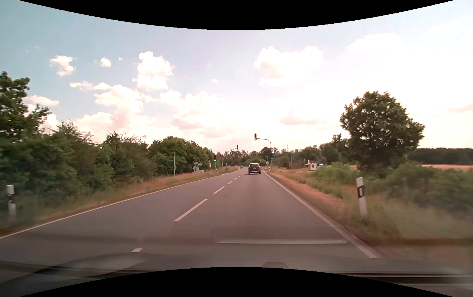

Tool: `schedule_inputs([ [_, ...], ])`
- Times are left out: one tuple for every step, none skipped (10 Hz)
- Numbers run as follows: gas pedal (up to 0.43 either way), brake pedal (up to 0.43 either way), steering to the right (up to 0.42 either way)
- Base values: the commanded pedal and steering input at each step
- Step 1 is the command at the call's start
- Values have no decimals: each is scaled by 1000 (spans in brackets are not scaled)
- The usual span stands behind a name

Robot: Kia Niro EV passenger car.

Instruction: Follow the waypoints while adhering to traffic rules and regulations

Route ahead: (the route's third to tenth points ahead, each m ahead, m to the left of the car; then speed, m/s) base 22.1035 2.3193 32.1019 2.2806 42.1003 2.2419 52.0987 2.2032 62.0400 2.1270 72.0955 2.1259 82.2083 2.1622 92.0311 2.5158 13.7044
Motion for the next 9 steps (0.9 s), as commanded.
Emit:
schedule_inputs([
  [59, 0, -3],
  [59, 0, -3],
  [59, 0, -3],
  [59, 0, -3],
  [59, 0, -3],
  [59, 0, -3],
  [59, 0, -3],
  [59, 0, -3],
  [59, 0, -3],
])
